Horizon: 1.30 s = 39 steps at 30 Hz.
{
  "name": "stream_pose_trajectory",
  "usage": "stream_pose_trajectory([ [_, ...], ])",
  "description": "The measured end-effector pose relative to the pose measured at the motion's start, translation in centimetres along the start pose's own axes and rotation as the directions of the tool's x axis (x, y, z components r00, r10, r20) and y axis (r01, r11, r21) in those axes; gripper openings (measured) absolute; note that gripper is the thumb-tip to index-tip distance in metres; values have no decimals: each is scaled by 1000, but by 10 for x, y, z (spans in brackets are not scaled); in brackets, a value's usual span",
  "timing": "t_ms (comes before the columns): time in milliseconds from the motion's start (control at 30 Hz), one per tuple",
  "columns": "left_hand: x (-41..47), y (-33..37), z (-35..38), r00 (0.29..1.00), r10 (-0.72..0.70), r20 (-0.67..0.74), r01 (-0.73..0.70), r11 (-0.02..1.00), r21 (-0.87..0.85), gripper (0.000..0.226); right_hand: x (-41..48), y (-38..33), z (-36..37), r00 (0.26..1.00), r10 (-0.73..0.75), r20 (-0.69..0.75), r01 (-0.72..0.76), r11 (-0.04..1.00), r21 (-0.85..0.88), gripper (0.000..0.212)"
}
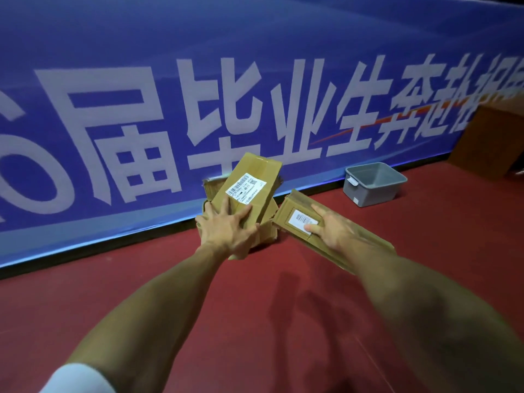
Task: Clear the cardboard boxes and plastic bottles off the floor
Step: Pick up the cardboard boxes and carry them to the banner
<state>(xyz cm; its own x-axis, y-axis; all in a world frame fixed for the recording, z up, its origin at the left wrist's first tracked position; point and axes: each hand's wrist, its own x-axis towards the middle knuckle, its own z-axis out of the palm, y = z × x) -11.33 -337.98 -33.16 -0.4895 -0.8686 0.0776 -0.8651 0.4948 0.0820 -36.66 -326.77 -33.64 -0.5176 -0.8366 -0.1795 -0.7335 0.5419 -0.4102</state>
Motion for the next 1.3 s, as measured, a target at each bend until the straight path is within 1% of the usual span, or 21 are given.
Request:
stream_pose_trajectory([
  [167,100,4,-9,999,-26,-26,26,999,32,66,117,-18,-38,999,-43,-17,42,999,-32,77],
  [267,155,-5,-9,998,-54,-25,55,997,49,67,174,-39,-47,996,-86,1,86,995,-52,76],
  [367,214,-20,-3,995,-99,-20,99,995,28,65,241,-60,-45,994,-105,9,105,993,-56,77],
  [567,342,-70,23,992,-121,-15,122,991,50,64,377,-116,-26,993,-118,31,121,986,-114,76],
  [800,480,-118,42,988,-156,13,155,987,37,65,514,-179,-12,980,-178,87,191,966,-172,75],
  [933,524,-133,58,987,-154,51,153,988,36,67,564,-200,-1,967,-199,156,229,952,-204,75],
  [1000,550,-138,69,980,-183,73,181,983,26,67,587,-207,2,964,-196,177,234,947,-222,74],
  [1167,603,-138,111,965,-242,104,243,970,9,66,668,-208,27,935,-232,268,304,914,-268,74],
  [1233,625,-140,131,948,-286,137,286,958,23,66,707,-208,43,911,-257,323,353,889,-290,75],
  [1300,642,-142,159,917,-358,174,363,932,6,67,747,-210,64,883,-288,372,403,870,-284,75],
])
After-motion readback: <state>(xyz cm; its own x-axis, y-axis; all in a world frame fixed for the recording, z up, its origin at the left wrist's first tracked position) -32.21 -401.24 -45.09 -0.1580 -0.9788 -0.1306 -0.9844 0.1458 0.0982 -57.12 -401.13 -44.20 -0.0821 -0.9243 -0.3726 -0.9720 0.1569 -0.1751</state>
